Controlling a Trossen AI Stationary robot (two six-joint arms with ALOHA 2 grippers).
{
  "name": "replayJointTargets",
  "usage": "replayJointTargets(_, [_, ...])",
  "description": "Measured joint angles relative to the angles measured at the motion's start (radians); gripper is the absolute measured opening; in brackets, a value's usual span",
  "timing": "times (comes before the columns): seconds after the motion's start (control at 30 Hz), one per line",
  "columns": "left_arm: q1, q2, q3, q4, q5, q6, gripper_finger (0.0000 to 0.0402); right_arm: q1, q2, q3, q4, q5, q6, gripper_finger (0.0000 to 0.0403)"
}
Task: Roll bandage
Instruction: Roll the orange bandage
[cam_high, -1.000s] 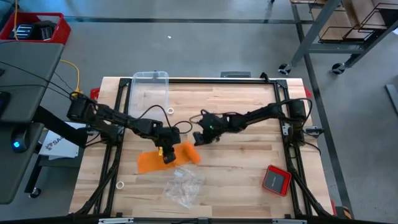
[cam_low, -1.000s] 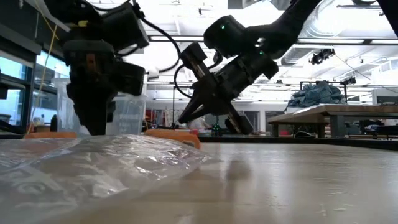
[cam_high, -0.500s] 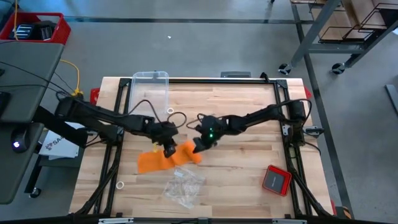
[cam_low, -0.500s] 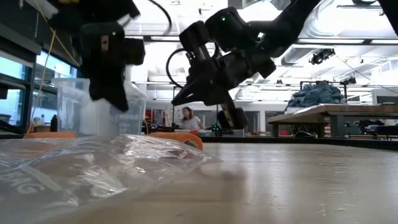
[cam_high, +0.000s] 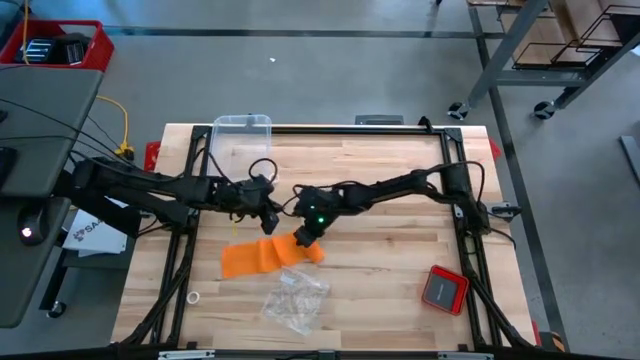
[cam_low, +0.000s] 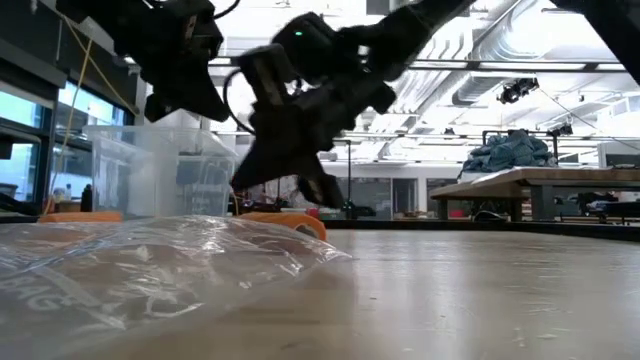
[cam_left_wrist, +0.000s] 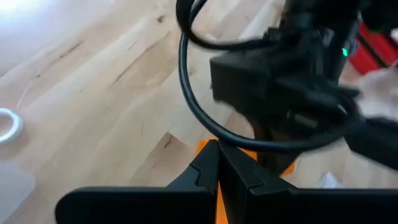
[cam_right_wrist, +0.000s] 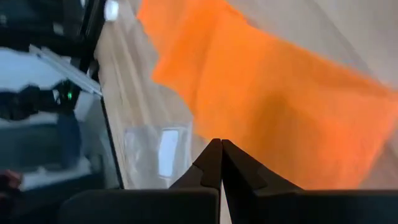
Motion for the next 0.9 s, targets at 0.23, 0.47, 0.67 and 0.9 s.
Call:
replayJointTargets(0.23, [0.000,-0.061,0.000,0.005,-0.085,-0.028,0.0000,-0.002,0.043,0.117,-0.219,0.027,-0.212,0.0000])
replayJointTargets(0.47, [0.002,-0.082,0.000,0.007,-0.158,-0.020,0.0000,-0.012,0.064,0.116,-0.218,0.078,-0.227,0.0000])
replayJointTargets(0.67, [0.002,-0.081,0.000,0.001,-0.156,-0.010,0.0000,-0.059,0.060,0.119,-0.284,0.143,-0.202,0.0000])
replayJointTargets(0.9, [0.001,-0.081,0.001,-0.069,-0.144,-0.009,0.0000,-0.143,0.049,0.119,-0.374,0.176,-0.172,0.0000])
